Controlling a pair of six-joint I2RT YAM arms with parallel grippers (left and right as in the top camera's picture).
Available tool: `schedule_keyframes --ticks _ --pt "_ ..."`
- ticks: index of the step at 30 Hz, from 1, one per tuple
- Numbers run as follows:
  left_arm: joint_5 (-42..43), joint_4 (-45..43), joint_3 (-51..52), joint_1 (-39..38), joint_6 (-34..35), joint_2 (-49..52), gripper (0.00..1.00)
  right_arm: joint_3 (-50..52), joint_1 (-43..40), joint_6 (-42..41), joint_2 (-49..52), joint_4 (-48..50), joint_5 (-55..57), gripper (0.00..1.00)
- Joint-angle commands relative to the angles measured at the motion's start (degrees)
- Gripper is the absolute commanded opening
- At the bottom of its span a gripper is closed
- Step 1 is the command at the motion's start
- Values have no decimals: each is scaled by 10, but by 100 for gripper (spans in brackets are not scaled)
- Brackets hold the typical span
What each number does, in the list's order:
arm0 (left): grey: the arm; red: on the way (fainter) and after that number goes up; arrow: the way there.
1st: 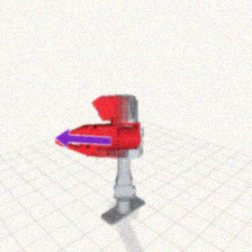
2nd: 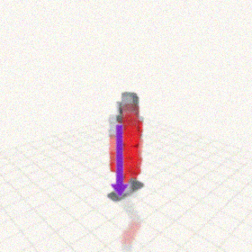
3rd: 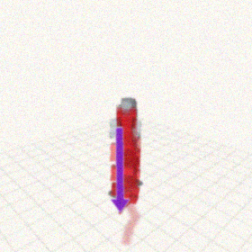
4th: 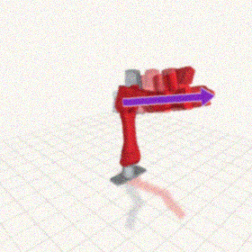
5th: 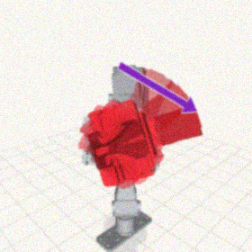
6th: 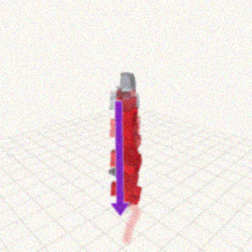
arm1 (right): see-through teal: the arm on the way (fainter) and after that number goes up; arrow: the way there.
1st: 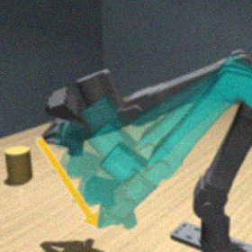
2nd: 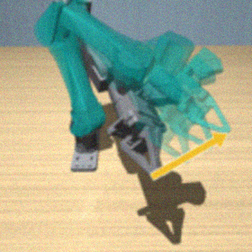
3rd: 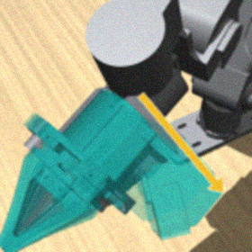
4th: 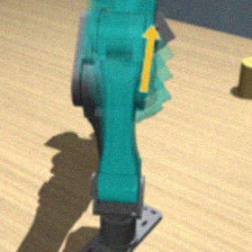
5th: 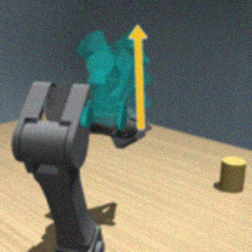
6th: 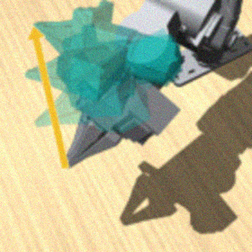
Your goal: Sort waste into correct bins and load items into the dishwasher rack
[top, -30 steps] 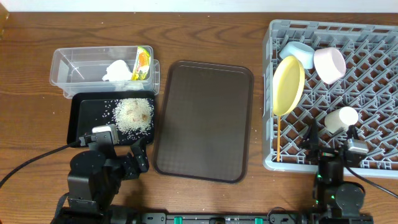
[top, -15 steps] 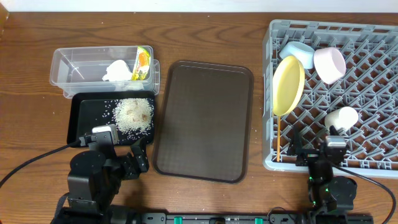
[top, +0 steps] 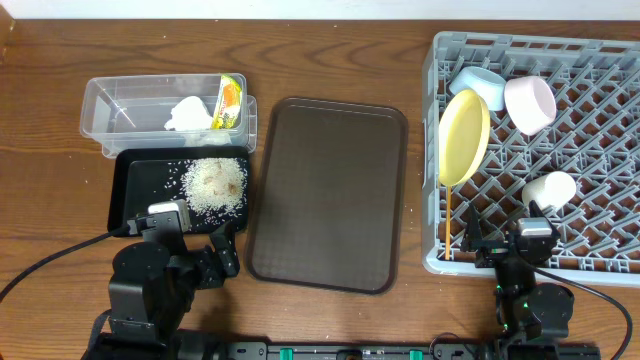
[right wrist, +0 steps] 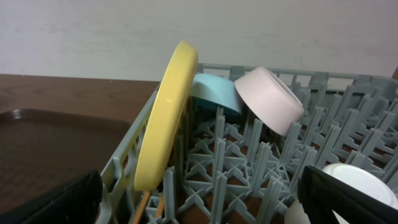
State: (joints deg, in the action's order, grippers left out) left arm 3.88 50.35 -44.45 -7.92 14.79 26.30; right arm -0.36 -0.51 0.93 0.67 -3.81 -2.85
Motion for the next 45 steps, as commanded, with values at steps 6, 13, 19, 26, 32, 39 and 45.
schedule_keyframes --ticks 6,13,19,26,32,39,45 --pt "-9 -1 1 1 1 -1 90 0 -2 11 -3 -2 -6 99" --pt "-9 -1 1 1 1 -1 90 0 -2 11 -3 -2 -6 99" --pt "-16 4 1 1 -2 -1 90 0 -2 10 -3 -2 -6 99" --pt "-35 -14 50 36 -2 -55 90 0 -2 11 -3 -2 -6 99" --pt "-35 -120 179 61 -2 -152 90 0 -2 11 -3 -2 -6 99" --pt "-35 -337 327 71 -2 -235 90 0 -2 10 -3 -2 -6 99" --pt "-35 -529 425 71 -44 -263 90 0 -2 11 -3 -2 -6 99"
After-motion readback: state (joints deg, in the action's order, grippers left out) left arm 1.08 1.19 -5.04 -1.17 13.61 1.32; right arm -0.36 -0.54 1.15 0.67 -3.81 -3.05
